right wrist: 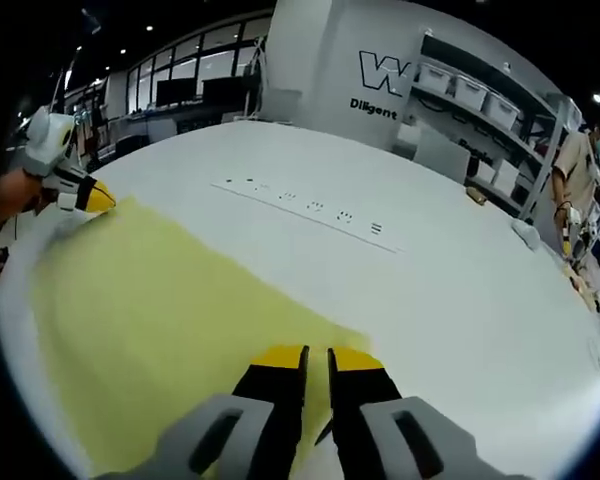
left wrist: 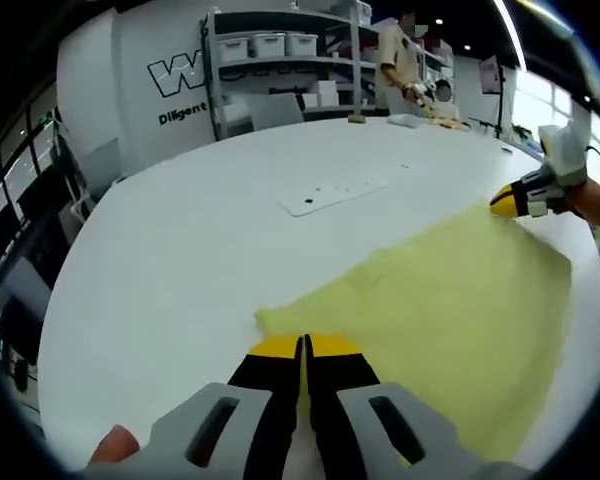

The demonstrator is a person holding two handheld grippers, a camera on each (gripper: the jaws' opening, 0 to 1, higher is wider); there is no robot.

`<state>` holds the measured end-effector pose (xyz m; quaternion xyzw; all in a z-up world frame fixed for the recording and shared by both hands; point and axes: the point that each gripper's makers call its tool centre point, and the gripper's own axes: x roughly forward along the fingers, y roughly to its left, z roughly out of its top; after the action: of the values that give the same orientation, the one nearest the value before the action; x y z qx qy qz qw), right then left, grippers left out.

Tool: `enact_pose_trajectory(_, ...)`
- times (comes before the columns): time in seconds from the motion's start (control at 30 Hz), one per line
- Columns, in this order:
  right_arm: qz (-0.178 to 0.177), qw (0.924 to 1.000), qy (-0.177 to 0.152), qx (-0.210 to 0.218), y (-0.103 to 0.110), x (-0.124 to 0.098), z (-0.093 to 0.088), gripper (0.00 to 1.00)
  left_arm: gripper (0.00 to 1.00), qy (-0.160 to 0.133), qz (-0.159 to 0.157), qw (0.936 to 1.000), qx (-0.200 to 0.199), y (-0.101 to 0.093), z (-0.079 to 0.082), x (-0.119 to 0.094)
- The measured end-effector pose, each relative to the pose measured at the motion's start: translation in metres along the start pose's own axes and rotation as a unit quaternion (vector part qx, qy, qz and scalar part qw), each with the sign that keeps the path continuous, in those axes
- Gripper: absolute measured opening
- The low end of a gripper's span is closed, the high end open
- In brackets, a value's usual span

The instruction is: Fold the garment on the visible template until the final outline fits inside the template.

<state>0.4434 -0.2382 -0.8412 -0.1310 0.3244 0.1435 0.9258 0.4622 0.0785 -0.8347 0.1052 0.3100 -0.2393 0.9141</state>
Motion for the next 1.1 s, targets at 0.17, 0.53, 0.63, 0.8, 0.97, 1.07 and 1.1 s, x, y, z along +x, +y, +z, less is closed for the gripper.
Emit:
enact_pose_trajectory(0.17, -0.001, 0.9999, -0.009, 0.012, -0.001, -0.027, 0.0, 0.04, 0.0, -0.007, -0.005, 0.9999, -0.009, 0.002, 0.0, -0.017)
enact_pose_trajectory(0.53, 0.006, 0.9998, 0.004, 0.021, 0.021, -0.074, -0.03, 0.05, 0.0, -0.003, -0.008, 0.9994, -0.035, -0.015, -0.029, -0.067)
enact_pose_trajectory(0.63, 0.007, 0.9996, 0.003, 0.028, 0.028, -0.09, -0.037, 0.06, 0.0, -0.009, -0.008, 0.9989, -0.046, -0.022, -0.037, -0.079)
enact_pose_trajectory(0.8, 0.006, 0.9995, 0.002, 0.031, 0.036, -0.11, -0.044, 0.07, 0.0, 0.008, -0.006, 0.9988, -0.048, -0.032, -0.059, -0.095)
enact_pose_trajectory(0.97, 0.005, 0.9994, 0.002, 0.034, 0.041, -0.123, -0.05, 0.07, 0.0, 0.007, -0.003, 0.998, -0.063, -0.038, -0.072, -0.11)
enact_pose_trajectory(1.07, 0.005, 0.9992, 0.004, 0.039, 0.044, -0.129, -0.057, 0.07, 0.0, 0.011, -0.003, 0.9977, -0.066, -0.044, -0.079, -0.117)
enact_pose_trajectory(1.1, 0.005, 0.9991, 0.004, 0.042, 0.046, -0.13, -0.059, 0.07, 0.0, 0.012, -0.003, 0.9977, -0.067, -0.045, -0.08, -0.118)
